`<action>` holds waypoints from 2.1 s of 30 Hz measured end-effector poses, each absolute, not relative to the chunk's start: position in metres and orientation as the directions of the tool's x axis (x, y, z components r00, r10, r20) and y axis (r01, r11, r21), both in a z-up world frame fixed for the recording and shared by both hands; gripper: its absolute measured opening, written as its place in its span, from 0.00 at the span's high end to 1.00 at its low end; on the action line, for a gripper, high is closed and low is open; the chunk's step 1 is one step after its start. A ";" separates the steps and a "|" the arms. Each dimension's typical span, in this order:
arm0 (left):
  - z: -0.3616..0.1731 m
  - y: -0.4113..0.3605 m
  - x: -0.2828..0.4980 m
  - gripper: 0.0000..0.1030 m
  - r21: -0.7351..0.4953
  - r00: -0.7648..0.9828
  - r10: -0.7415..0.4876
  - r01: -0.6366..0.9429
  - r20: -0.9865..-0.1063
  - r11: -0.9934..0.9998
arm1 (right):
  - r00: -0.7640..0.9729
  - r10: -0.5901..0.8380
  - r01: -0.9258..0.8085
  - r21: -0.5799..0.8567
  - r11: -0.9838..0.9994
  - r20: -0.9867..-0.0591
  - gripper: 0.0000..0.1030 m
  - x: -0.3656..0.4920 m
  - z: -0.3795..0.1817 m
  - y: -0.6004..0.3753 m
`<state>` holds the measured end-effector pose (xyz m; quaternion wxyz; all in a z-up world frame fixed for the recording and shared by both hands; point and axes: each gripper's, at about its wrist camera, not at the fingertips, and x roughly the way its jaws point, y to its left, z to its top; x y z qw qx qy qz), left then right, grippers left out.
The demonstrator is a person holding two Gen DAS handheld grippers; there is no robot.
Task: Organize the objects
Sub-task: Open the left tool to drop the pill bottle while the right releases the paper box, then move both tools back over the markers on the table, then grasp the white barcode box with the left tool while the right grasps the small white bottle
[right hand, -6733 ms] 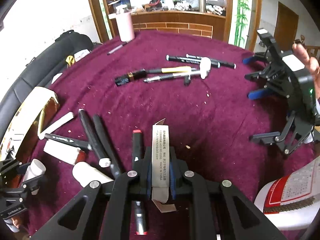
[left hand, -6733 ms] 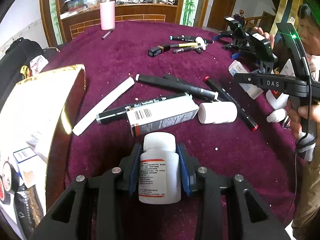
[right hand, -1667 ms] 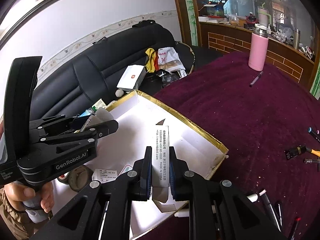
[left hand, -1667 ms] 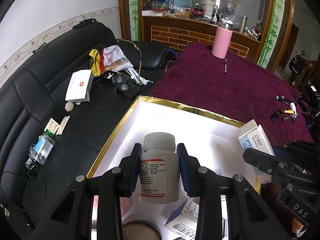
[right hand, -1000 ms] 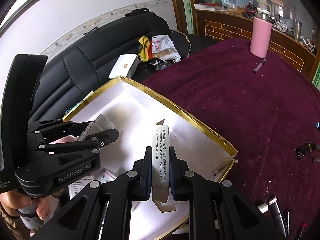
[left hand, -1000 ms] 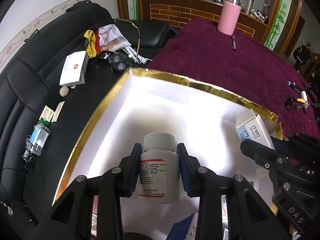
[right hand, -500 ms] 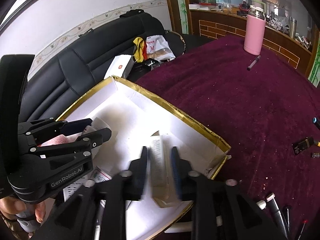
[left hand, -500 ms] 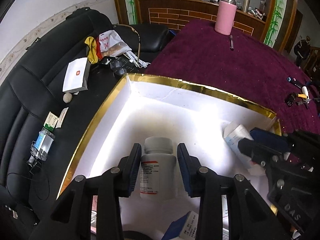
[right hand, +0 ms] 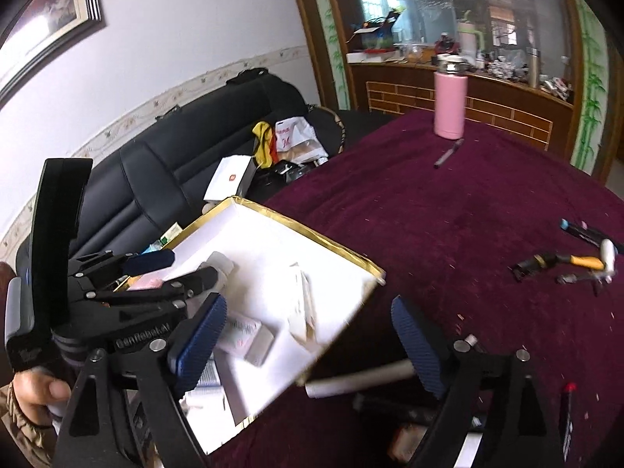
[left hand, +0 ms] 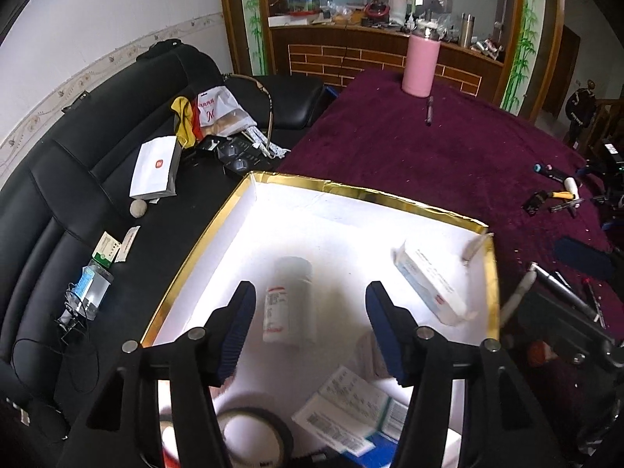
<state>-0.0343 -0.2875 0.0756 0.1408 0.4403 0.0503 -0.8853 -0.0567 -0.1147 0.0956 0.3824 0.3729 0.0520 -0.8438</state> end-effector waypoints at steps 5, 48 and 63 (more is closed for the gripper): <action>0.092 -0.270 -0.013 0.41 0.006 -0.616 -0.172 0.263 -0.769 -0.965 | -0.457 -0.606 0.664 0.204 -0.719 -0.651 0.06 -0.037 0.100 -0.079; 0.067 -0.070 -0.020 0.38 0.087 -0.599 0.006 -0.125 -0.801 -0.988 | -0.489 -0.513 0.445 0.305 -0.842 -0.705 0.01 -0.064 0.063 0.106; 0.017 -0.033 -0.060 0.38 0.213 -0.482 0.044 -0.466 -0.875 -0.859 | -0.482 -0.505 0.418 0.319 -0.851 -0.716 0.01 -0.069 0.058 0.110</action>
